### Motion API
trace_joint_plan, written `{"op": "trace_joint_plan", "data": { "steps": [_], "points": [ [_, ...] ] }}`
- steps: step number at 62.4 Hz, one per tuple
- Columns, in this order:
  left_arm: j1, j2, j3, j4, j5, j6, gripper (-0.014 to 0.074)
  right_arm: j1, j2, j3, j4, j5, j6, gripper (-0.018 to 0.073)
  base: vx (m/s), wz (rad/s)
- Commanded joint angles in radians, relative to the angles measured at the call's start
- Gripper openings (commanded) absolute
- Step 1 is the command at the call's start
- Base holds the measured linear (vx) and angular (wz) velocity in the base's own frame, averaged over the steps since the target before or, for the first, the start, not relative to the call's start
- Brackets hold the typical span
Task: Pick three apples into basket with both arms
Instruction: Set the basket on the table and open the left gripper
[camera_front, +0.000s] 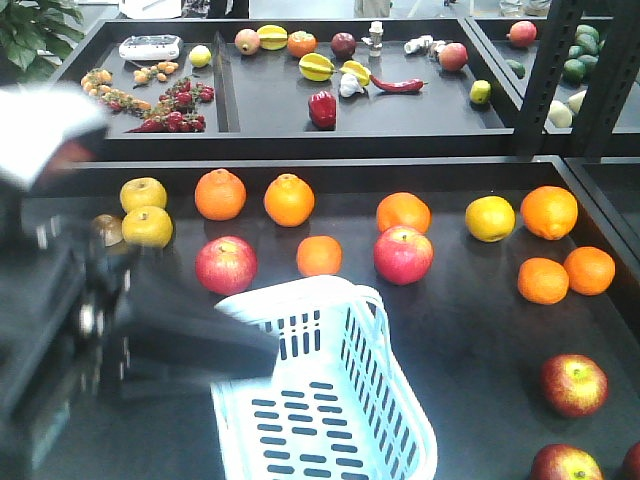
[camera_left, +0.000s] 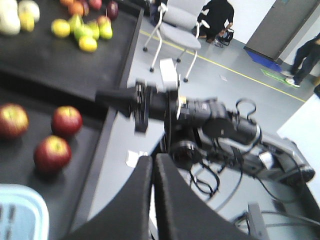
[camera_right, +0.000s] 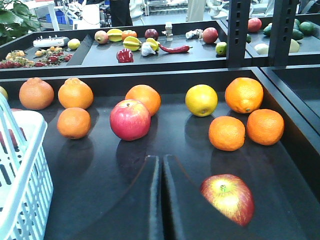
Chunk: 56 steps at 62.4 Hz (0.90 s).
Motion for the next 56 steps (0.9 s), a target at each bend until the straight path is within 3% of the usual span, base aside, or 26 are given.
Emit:
{"op": "trace_joint_plan", "data": {
  "steps": [1,21,40,56],
  "points": [
    [0.001,-0.046,0.089,0.022,0.008,0.044,-0.0008,0.001,-0.012,0.014,-0.01,-0.073,-0.008,-0.0005,0.0,0.0],
    [0.001,-0.153,0.423,0.022,0.125,0.076,-0.0008,0.001,-0.012,0.014,-0.01,-0.073,-0.008,-0.0005,0.0,0.0],
    [0.001,-0.245,0.457,0.022,0.273,0.083,-0.0008,0.001,-0.012,0.014,-0.01,-0.073,-0.008,-0.0005,0.0,0.0],
    [0.001,-0.337,0.457,0.021,0.288,0.083,-0.0008,0.001,-0.012,0.014,-0.01,-0.073,-0.008,-0.0005,0.0,0.0]
  ]
}}
